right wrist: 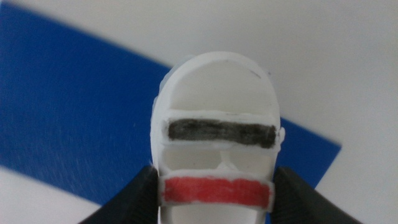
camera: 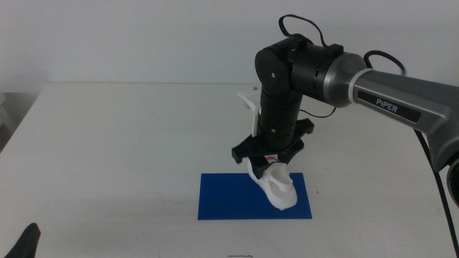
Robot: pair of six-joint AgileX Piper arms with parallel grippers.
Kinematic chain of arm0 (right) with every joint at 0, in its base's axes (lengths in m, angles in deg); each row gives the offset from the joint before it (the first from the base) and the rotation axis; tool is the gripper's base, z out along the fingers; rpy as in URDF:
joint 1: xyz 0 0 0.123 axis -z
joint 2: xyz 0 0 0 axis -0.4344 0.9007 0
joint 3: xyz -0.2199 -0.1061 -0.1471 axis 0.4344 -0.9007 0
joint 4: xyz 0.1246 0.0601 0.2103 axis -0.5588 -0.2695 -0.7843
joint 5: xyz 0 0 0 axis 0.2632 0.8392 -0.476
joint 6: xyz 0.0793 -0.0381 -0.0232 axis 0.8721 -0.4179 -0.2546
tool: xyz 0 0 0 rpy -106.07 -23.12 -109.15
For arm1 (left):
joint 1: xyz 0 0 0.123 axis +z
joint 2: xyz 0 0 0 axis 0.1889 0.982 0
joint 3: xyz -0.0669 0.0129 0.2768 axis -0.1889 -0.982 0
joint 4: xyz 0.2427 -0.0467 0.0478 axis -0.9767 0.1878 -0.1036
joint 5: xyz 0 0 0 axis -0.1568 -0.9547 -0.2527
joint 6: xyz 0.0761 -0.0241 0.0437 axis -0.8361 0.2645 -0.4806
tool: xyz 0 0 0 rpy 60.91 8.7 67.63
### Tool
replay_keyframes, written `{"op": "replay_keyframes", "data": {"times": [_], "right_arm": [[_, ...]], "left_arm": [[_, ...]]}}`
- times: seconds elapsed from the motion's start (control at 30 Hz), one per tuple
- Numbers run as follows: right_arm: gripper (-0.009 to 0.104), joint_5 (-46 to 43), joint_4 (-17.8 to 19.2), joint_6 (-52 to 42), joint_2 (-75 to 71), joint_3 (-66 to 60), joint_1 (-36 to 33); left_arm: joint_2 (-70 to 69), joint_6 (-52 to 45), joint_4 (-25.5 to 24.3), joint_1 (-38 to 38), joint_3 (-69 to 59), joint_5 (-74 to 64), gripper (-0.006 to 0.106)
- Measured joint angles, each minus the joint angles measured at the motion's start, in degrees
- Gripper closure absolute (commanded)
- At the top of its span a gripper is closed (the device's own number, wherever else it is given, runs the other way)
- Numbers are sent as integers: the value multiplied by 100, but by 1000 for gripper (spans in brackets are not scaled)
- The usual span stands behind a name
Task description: Use one arm to grab the shoe from the table and place it on the mat.
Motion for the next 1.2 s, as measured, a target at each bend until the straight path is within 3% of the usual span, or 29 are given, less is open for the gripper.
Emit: {"op": "replay_keyframes", "data": {"times": [0.3,0.5,0.8,1.2], "right_arm": [[96,7,-369,-4491,0,0,0],[96,12,-746,-6322,0,0,0],[96,12,-1050,-6755,0,0,0],[96,-125,-1194,-6759,55,0,0]], "left_arm": [[0,0,0,0,0,0,7],[0,0,0,0,0,0,7],[0,0,0,0,0,0,7],[0,0,0,0,0,0,7]]}}
